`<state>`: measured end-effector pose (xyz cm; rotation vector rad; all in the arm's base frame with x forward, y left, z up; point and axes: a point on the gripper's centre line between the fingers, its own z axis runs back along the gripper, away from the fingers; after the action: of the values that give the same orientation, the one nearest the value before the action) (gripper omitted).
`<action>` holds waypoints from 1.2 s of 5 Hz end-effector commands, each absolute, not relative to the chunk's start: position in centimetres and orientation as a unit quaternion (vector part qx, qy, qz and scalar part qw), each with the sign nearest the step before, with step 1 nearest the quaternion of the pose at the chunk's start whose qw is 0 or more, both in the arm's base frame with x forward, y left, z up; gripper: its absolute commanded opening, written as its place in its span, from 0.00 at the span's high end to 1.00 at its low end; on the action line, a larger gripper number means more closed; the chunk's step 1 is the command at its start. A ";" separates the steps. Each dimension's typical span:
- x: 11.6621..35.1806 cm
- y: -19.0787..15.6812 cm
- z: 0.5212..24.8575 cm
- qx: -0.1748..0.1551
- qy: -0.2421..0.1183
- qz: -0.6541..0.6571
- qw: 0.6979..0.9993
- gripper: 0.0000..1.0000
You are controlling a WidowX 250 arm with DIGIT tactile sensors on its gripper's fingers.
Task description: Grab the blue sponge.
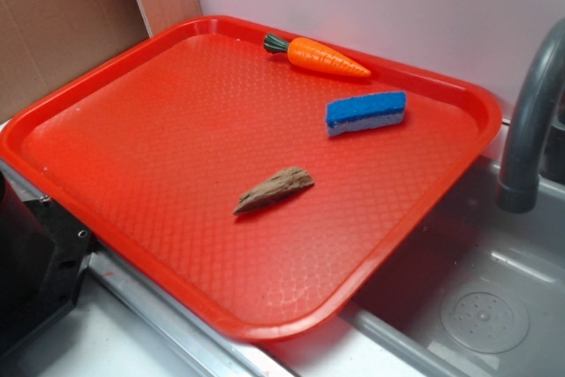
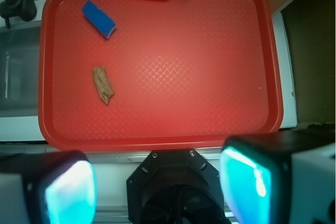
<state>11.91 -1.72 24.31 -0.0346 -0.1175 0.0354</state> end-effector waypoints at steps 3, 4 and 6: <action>21.8 -6.6 16.3 -0.016 -0.129 -0.204 0.970 0.00; 26.2 -8.7 13.1 -0.050 -0.128 -0.279 0.951 0.00; 30.6 -10.1 8.0 -0.031 -0.112 -0.316 0.942 0.00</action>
<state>29.92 -8.78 6.04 -0.0663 -0.1600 -0.6285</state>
